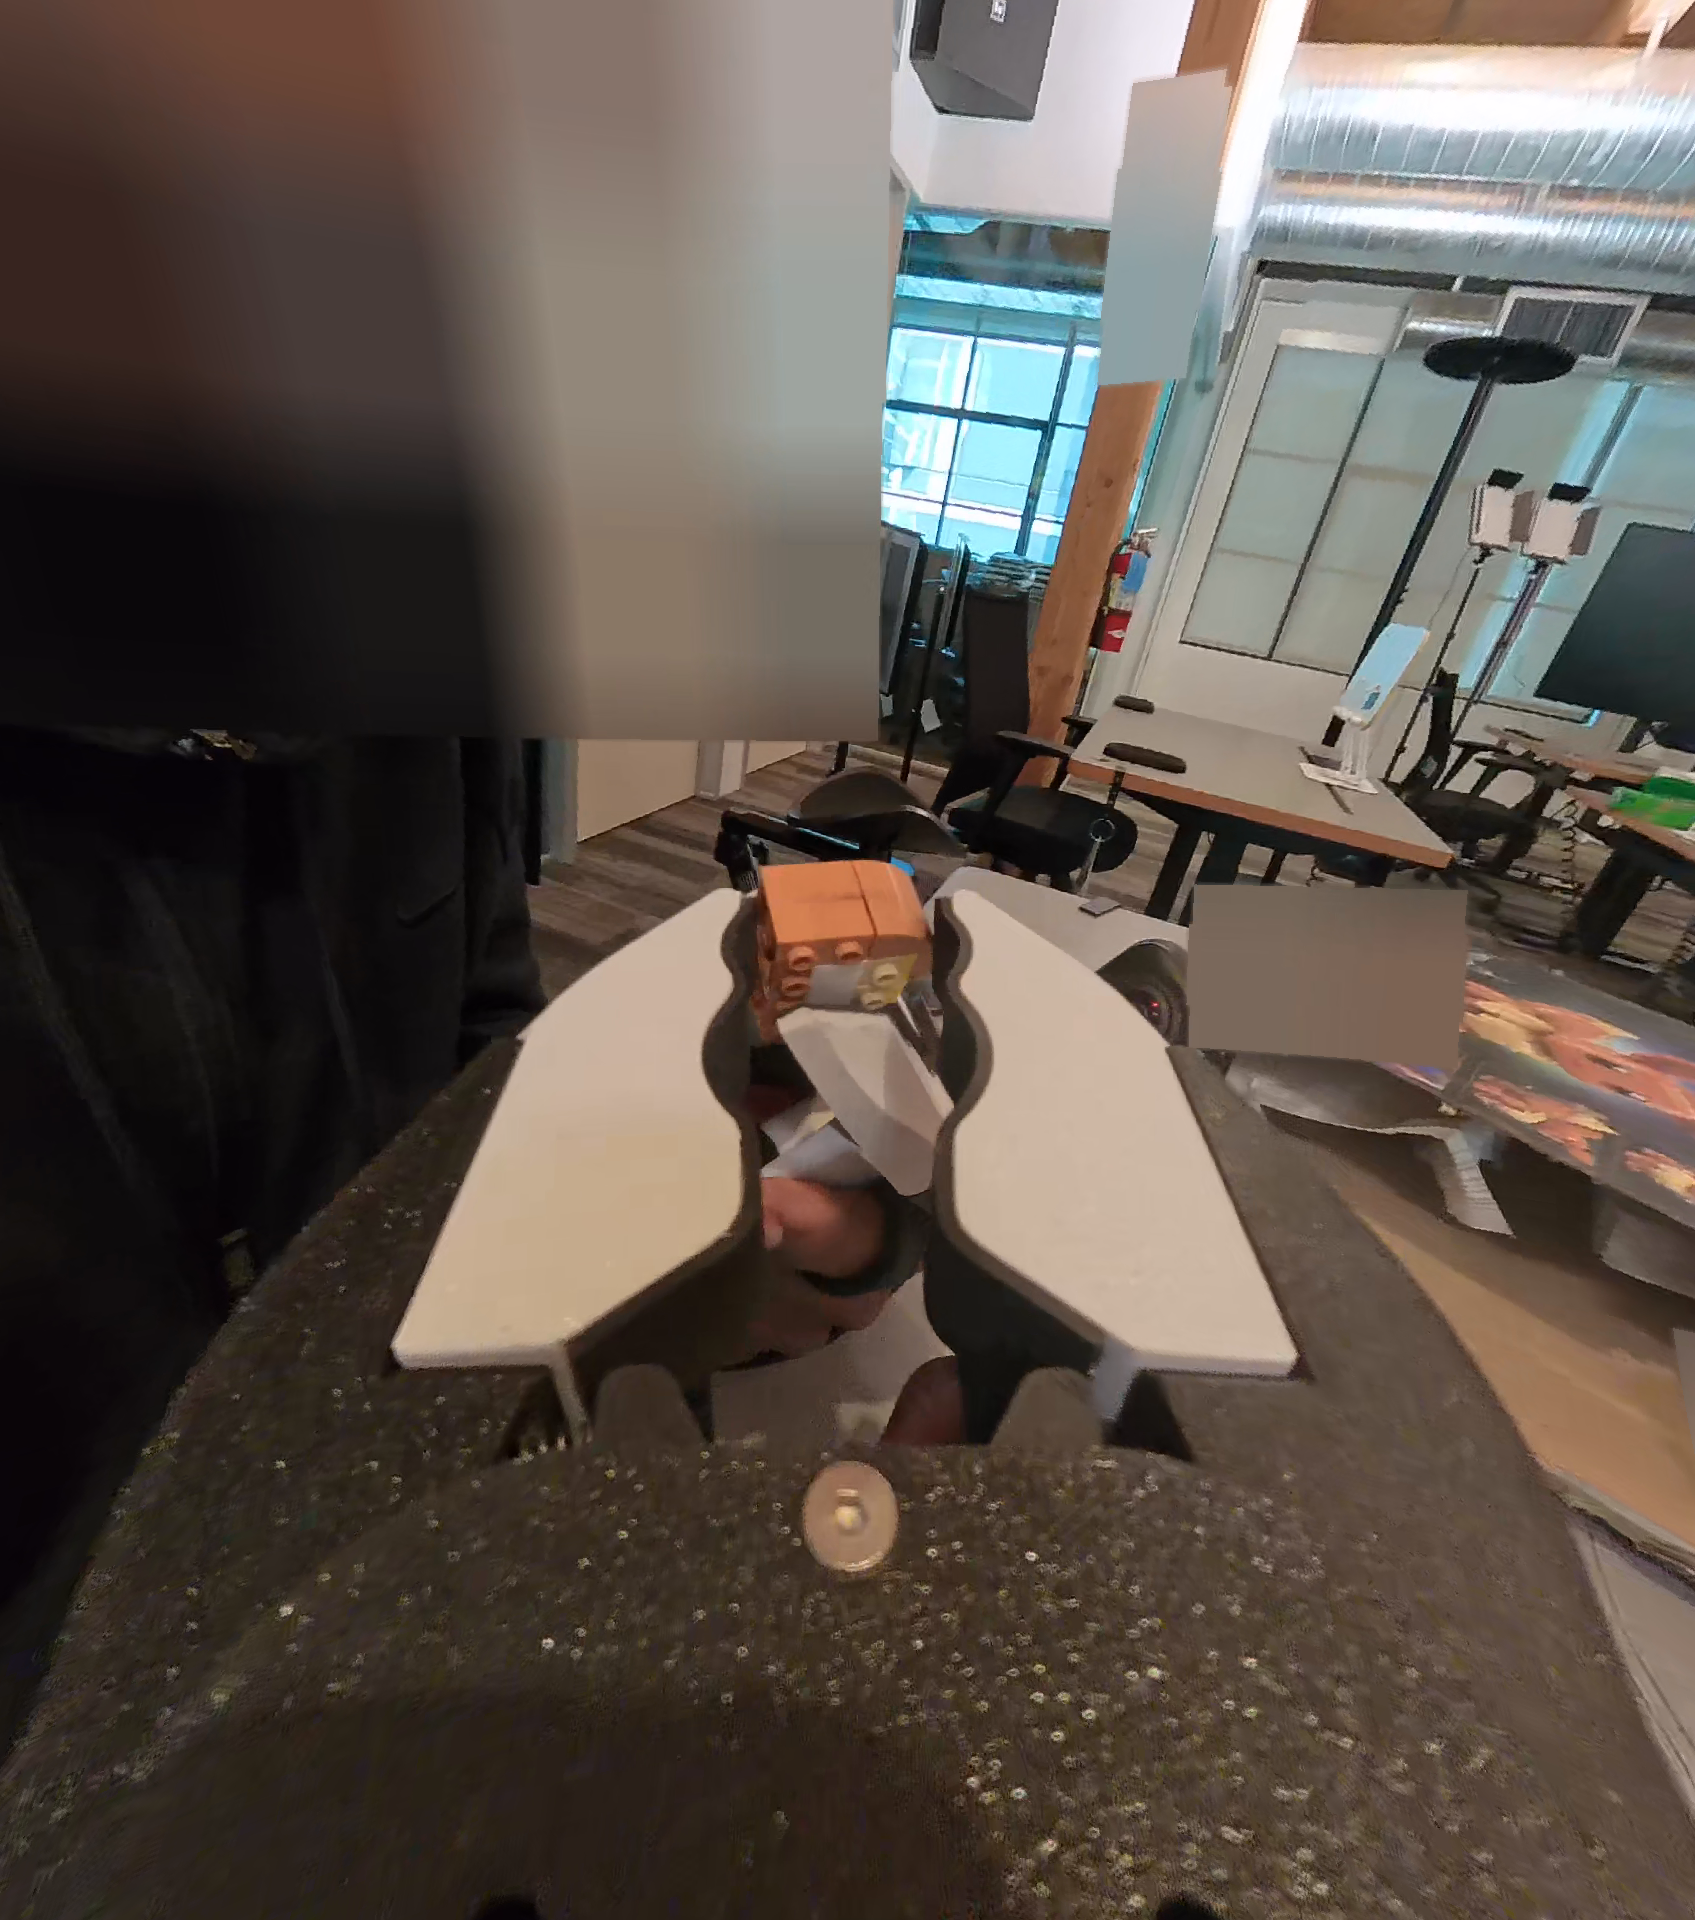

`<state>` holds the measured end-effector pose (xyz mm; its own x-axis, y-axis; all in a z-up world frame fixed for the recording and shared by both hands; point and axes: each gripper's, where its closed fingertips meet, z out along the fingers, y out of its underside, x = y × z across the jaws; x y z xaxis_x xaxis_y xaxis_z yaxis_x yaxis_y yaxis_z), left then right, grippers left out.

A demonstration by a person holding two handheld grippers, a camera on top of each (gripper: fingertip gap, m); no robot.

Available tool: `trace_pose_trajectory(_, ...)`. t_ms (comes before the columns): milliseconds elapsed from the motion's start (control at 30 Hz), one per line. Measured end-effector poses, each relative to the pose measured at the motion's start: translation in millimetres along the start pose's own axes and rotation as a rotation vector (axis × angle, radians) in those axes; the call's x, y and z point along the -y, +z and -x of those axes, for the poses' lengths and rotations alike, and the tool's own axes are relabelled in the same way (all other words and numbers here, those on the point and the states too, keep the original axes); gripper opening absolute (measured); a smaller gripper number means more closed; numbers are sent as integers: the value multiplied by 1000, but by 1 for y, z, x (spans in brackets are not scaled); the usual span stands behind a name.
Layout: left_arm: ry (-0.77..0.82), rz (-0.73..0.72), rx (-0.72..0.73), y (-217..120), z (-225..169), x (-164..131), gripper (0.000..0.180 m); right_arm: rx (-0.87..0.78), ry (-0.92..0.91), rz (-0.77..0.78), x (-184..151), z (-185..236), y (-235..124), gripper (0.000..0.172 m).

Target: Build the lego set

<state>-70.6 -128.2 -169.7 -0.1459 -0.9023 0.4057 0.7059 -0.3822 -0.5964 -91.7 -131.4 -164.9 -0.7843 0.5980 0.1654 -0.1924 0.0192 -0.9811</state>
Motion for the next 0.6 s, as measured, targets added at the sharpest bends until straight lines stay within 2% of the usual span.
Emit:
trace_pose_trajectory(200, -8, -15, 7, -1, 2, 2, 20, -24, -26, -15, -1, -2, -2, 30)
trace_pose_trajectory(600, -20, -132, 54, -6, 11, 18, 21, -244, -247, -22, 3, -14, -8, 29)
